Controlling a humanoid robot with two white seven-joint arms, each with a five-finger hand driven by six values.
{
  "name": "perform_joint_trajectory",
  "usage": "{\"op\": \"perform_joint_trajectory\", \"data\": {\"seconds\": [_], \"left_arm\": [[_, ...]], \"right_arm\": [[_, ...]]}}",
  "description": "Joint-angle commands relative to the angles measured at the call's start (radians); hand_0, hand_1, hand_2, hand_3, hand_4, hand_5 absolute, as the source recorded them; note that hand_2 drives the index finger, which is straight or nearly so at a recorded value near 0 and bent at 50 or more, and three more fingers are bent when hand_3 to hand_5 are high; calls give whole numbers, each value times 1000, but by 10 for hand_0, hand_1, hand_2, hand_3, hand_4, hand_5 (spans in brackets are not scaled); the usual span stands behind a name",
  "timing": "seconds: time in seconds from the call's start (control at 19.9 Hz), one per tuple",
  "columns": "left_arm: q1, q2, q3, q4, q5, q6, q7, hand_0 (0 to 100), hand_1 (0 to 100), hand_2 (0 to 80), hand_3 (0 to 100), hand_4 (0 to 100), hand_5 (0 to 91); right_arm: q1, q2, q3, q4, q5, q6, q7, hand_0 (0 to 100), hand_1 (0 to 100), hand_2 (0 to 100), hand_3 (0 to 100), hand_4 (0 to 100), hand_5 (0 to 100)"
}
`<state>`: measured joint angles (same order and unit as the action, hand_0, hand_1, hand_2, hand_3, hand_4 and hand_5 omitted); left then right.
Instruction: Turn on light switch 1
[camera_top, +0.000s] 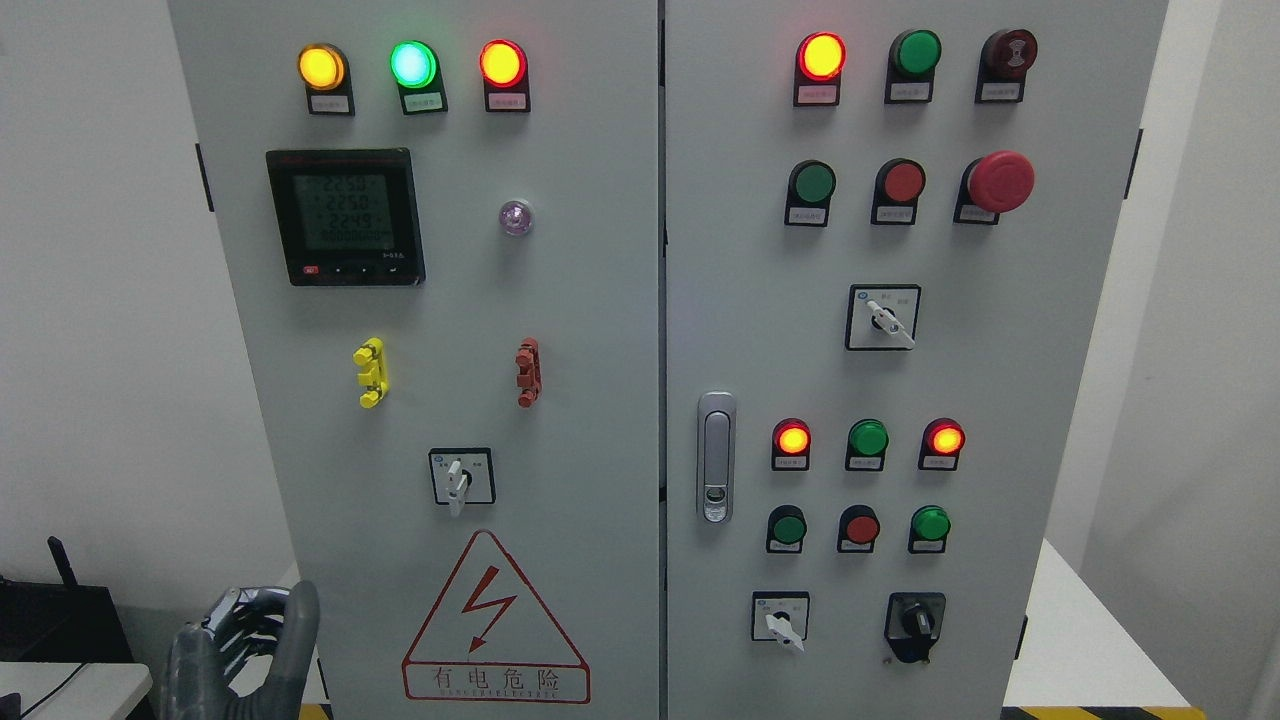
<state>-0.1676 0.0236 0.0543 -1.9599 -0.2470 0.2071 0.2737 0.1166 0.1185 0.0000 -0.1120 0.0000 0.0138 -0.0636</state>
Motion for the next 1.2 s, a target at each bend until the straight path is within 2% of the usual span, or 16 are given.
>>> {"op": "perform_joint_trajectory", "data": {"seconds": [0.0,0.35,0.55,0.85,1.0,1.15], "left_arm": [[-32,-60,-117,-4,-97,29,22,228,411,574,711,766,662],[-107,-85,-148,1,-103,132,64,217,435,588,723,772,672],[-110,-85,-177,4,-103,160,102,214,443,588,724,774,674],[-110,-86,-194,12,-103,187,114,210,460,583,727,774,675],[-116,-86,-205,18,-100,229,154,201,465,574,725,773,675],[-132,-93,-205,35,-100,241,156,193,472,568,721,773,672]], "right_arm": [[0,1,17,0,-25,0,-1,120,389,0,0,0,0],[0,0,17,0,-25,0,-1,120,389,0,0,0,0],[0,0,17,0,-25,0,-1,120,389,0,0,0,0],[0,1,17,0,-25,0,-1,120,389,0,0,0,0],[0,0,17,0,-25,0,-1,120,389,0,0,0,0],[0,1,17,0,-25,0,-1,120,389,0,0,0,0]]}}
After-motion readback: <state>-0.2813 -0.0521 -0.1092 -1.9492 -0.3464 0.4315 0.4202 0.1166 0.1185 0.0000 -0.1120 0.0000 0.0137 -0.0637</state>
